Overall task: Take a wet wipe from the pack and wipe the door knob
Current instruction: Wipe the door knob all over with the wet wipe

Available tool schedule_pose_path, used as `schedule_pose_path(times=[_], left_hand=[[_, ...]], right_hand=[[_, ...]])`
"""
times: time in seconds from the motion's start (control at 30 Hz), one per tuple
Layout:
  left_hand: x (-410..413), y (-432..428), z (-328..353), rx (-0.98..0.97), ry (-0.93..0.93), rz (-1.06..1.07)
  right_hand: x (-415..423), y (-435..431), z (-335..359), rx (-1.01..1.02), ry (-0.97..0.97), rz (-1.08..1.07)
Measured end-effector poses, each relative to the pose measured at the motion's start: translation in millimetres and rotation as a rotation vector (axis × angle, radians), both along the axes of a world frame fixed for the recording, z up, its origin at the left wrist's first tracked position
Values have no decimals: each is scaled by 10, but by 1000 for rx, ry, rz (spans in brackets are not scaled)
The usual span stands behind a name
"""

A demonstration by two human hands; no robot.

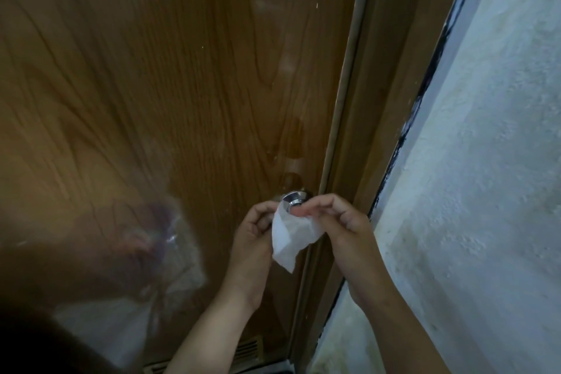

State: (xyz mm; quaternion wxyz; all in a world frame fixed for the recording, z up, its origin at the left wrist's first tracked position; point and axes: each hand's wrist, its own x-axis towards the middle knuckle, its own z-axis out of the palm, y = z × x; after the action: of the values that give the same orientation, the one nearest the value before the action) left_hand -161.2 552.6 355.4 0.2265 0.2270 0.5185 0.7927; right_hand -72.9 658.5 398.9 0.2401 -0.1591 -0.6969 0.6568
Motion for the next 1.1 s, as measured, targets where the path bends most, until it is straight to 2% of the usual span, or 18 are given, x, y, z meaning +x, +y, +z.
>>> schedule_pose_path(times=[0.1,0.23,0.53,0.83,1.1], left_hand=[[-18,-5,29,52,40,55],[-17,-10,30,97,93,76],[-26,-17,69,50,198,131],[22,1,127,15,258,56],[-9,-9,117,28,56,-29]], right_hand=[[-18,29,-6,-51,72,-14],[-26,23,-29,37,-13,10],[-10,24,-48,85,-9,28],[-63,-13,-44,183,36,-143],[-80,19,-55,125,-22,-116]])
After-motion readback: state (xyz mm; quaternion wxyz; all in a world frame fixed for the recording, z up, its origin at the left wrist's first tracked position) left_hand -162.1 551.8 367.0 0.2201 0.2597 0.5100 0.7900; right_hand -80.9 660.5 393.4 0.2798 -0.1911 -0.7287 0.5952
